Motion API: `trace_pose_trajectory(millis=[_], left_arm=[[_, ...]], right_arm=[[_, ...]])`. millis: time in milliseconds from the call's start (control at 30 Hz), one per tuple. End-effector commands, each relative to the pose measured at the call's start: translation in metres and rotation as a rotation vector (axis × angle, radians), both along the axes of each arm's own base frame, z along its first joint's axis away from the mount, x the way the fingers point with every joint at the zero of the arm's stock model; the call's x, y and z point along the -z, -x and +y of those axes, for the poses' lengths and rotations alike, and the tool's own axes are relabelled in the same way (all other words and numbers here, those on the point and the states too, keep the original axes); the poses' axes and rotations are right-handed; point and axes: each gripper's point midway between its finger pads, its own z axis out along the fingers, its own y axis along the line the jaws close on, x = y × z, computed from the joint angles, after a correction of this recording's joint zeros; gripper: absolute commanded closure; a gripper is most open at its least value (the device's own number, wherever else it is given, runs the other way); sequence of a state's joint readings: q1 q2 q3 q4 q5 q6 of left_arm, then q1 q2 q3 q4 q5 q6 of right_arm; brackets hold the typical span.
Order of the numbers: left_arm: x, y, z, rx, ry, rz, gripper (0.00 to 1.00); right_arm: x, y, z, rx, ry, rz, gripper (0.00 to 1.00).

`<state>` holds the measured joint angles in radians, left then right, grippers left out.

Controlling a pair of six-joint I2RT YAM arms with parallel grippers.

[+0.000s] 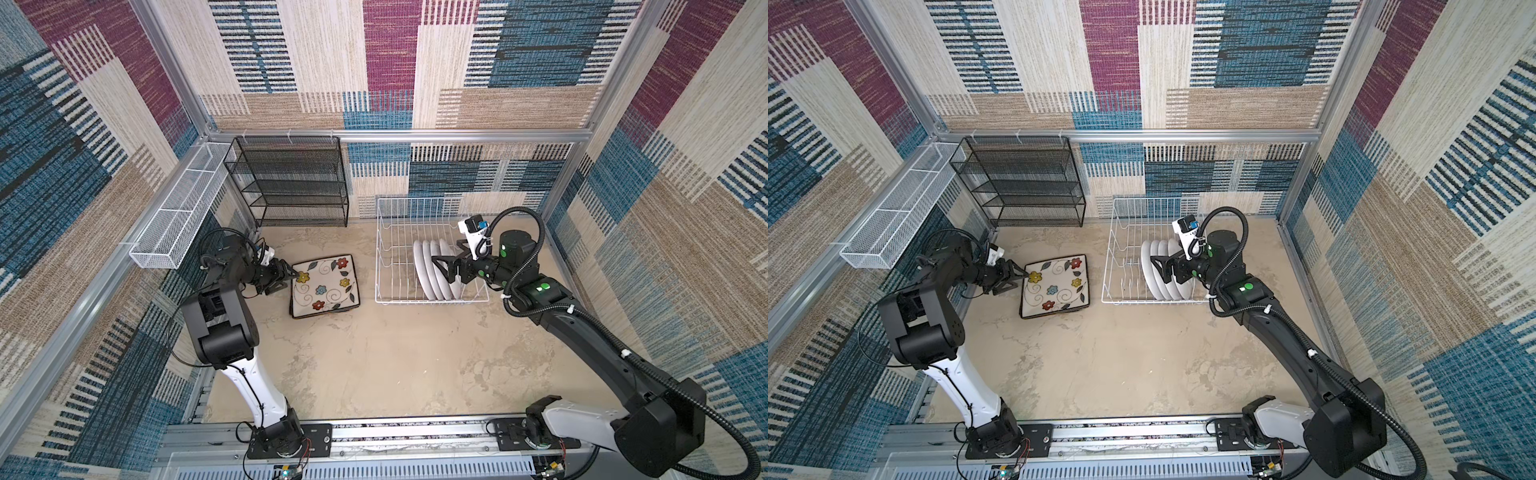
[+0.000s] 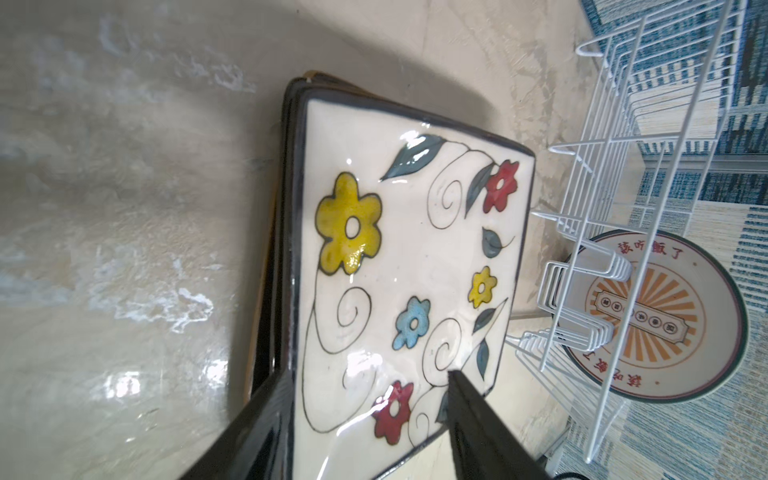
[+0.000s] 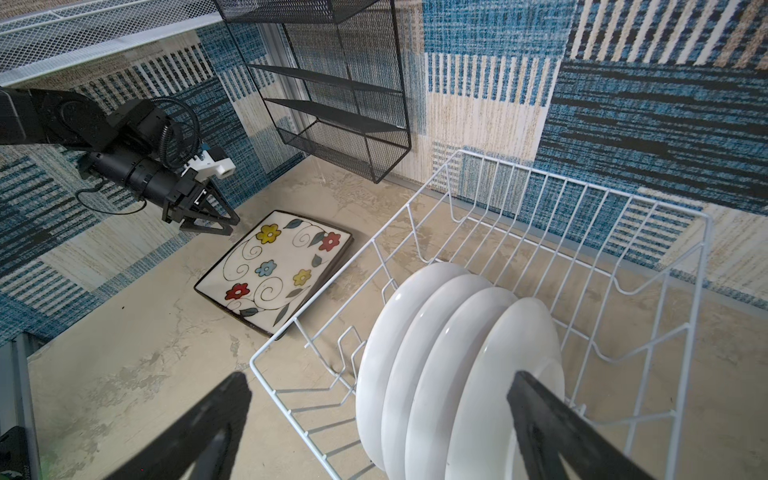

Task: Unload the plates from the dish rack
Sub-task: 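Set the plate flat on the stack and open the left gripper, then move the left gripper back over the rack toward the white round plates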

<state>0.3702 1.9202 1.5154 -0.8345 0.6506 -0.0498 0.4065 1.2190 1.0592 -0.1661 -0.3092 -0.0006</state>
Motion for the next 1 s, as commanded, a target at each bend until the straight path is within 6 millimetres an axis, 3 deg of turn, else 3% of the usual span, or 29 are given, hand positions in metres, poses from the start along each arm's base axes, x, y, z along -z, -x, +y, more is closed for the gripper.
trace_pose_trajectory(millis=[0,167,333,600,767,967], left_arm=[[-0.019,0.004,-0.005,0.01,-0.026,-0.037,0.35],[-0.059,0.014,-0.022,0.045,-0.103,-0.132,0.3],[-0.118,0.031,-0.045,0.085,-0.127,-0.287,0.27],[-0.202,0.068,-0.09,0.155,-0.171,-0.515,0.09],[-0.219,0.08,-0.116,0.164,-0.185,-0.544,0.04],[-0.217,0.086,-0.165,0.189,-0.146,-0.533,0.05]], right_arm=[[-0.002,-0.002,-0.005,0.033,0.007,-0.009,0.01],[-0.008,-0.003,-0.012,0.081,-0.009,-0.025,0.01],[-0.013,-0.001,-0.02,0.128,-0.032,-0.034,0.01],[-0.014,0.002,-0.033,0.197,-0.05,-0.016,0.01],[-0.012,0.004,-0.042,0.26,-0.08,0.011,0.01],[-0.004,0.006,-0.053,0.331,-0.095,0.068,0.01]])
